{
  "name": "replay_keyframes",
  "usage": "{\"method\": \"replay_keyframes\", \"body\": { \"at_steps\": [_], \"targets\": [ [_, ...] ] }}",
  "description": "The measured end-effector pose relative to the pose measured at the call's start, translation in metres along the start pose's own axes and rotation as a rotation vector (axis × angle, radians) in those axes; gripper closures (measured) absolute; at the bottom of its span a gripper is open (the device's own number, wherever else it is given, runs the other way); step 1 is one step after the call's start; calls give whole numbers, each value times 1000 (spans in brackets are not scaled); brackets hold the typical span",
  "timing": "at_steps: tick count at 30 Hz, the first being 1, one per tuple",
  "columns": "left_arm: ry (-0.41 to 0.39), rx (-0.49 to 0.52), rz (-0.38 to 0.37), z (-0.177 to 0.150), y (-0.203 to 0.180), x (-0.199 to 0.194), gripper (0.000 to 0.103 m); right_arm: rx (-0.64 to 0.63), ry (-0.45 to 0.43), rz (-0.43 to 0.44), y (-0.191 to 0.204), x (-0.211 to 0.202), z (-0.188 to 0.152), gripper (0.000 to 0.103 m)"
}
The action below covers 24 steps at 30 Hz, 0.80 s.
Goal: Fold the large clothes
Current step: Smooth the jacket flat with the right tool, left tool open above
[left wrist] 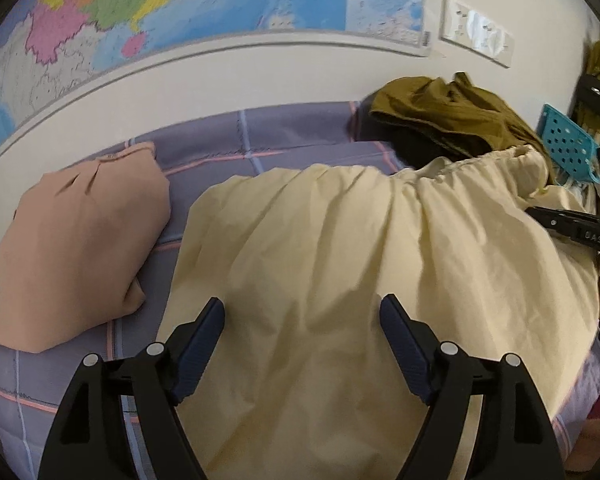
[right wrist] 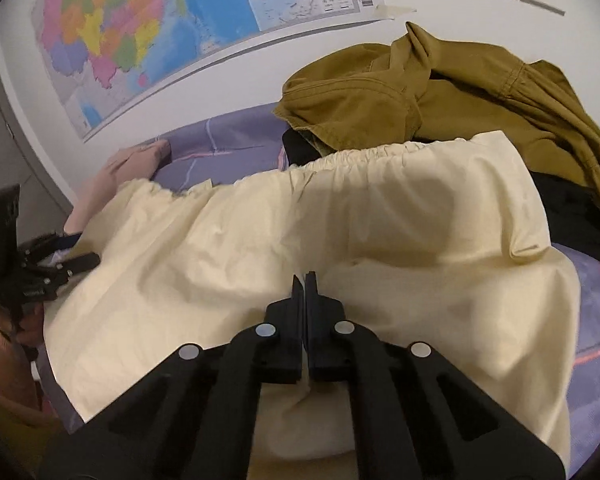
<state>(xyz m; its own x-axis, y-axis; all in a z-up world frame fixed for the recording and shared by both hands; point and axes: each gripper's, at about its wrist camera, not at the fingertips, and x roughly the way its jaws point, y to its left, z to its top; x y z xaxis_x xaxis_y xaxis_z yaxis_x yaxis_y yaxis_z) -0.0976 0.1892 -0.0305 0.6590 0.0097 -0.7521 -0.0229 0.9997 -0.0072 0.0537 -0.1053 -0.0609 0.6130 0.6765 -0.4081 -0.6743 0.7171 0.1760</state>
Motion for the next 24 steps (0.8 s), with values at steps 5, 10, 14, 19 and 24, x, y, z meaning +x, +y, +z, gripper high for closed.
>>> {"method": "replay_keyframes", "body": {
  "at_steps": [5,10,14,19,24],
  "targets": [
    [39,-88,107,1,26,19,27,-14,-57,19,10,3,27,102],
    [49,-161,61,-9,45,19,25,0,49,15,4,39,29,101],
    [-7,-125,78,-6,33,-5,26,15,42,28,0,27,27,89],
    [-68,-60,-32,1,13,-32,25,-22,-87,60,9,-28,15,56],
    [-21,-19,-12,2,1,-11,23,-38,-54,38,5,-33,1,56]
  ]
}}
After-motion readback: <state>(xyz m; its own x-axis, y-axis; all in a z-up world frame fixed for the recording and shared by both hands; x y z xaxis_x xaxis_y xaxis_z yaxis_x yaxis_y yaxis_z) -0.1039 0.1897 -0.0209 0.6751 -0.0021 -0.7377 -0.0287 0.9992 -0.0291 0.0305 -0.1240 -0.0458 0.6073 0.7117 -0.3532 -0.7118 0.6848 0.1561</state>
